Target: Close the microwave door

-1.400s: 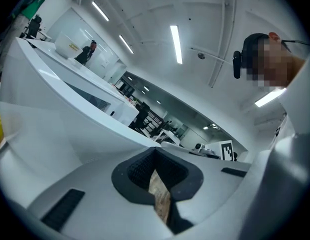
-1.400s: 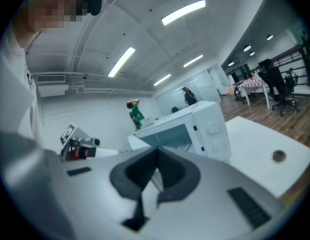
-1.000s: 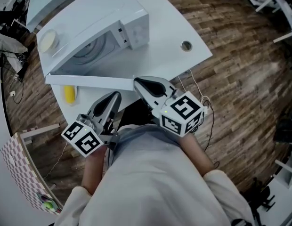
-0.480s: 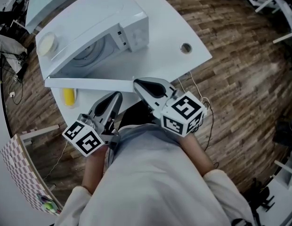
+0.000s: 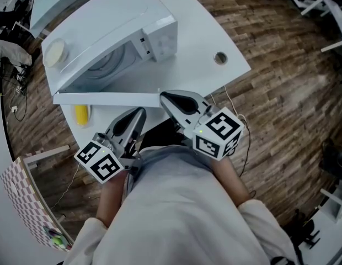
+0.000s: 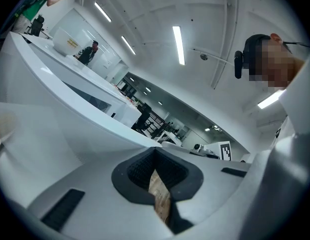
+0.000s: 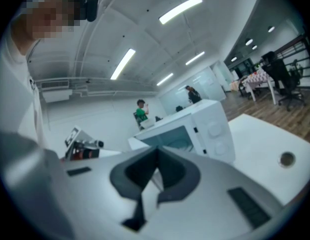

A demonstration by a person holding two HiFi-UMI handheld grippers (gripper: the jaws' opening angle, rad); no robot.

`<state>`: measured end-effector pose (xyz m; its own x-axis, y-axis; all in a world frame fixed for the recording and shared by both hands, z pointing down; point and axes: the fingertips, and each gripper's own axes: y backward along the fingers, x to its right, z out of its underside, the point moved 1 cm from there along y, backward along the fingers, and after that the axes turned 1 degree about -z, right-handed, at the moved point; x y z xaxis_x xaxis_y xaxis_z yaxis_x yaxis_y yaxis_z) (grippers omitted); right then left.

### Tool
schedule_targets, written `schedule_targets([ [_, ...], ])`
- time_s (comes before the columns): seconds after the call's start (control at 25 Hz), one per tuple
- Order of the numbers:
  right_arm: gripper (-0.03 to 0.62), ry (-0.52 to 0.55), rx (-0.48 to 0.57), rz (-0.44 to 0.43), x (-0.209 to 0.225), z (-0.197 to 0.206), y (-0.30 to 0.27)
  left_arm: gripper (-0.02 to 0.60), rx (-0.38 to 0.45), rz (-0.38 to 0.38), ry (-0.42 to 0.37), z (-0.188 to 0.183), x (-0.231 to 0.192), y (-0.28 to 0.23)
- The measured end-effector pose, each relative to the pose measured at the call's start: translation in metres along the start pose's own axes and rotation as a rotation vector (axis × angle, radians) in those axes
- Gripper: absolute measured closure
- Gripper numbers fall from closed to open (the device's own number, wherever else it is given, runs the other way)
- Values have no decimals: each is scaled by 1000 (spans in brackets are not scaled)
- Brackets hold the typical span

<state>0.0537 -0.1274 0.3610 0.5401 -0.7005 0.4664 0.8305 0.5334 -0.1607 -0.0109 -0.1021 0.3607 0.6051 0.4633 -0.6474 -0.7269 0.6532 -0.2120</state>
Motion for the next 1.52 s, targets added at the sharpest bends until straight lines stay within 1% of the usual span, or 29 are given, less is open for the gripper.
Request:
schedule_targets([
  [0.48,571,-29,8,-9,9,-5,-5,566,-4,23,25,-6,-5,-7],
  [0.64,571,-33,8,-5,13,-4,-7,566,5,27,34,-6,-8,-10],
  [1.0,571,-62,19,12,19,-5,-10,566,-2,38,44,-11,-11,-15],
  [1.52,571,-101,37,14,29,-11,-13,565,7,48,78,-20,-18,-25],
])
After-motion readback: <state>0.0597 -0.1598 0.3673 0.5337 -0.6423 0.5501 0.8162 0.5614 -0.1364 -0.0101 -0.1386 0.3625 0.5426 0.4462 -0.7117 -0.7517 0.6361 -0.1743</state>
